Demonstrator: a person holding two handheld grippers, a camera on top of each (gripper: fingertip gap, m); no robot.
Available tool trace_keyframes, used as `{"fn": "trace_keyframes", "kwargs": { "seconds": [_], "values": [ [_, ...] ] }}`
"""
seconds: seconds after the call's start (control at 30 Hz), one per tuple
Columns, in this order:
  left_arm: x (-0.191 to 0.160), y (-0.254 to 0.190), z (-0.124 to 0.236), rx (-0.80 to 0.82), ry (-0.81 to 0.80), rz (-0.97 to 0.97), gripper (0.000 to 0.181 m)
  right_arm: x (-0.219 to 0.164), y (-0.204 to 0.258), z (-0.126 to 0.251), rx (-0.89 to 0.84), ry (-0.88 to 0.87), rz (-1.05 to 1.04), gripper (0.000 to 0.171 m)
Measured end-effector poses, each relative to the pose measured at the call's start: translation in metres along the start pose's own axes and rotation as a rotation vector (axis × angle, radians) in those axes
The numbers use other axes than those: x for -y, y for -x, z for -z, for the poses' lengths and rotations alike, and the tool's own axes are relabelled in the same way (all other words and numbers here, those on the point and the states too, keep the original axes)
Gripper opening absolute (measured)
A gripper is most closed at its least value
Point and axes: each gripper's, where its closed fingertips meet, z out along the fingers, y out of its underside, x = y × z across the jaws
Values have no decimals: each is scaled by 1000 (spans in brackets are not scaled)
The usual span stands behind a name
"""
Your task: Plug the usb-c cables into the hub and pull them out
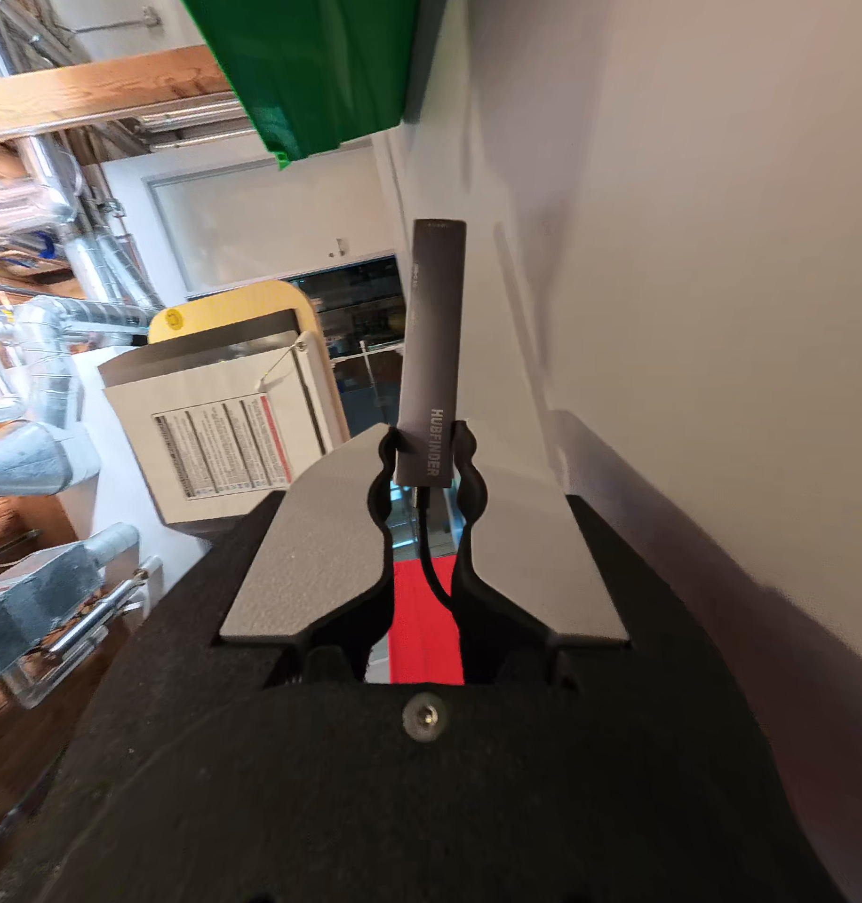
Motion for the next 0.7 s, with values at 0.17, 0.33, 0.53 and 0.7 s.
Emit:
{"fn": "trace_keyframes", "kwargs": {
  "seconds": [0.17,0.33,0.53,0.7],
  "values": [
    [4,-24,3,-164,-9,45,18,-2,1,-2,6,13,-2,8],
    [2,-34,2,-239,15,86,21,-4,1,-3,13,18,-7,8],
    [-3,-40,-5,-378,7,225,15,-6,3,-4,23,23,-13,8],
    [-10,-39,-14,-431,30,290,10,-14,4,-6,40,58,-37,8]
  ]
}}
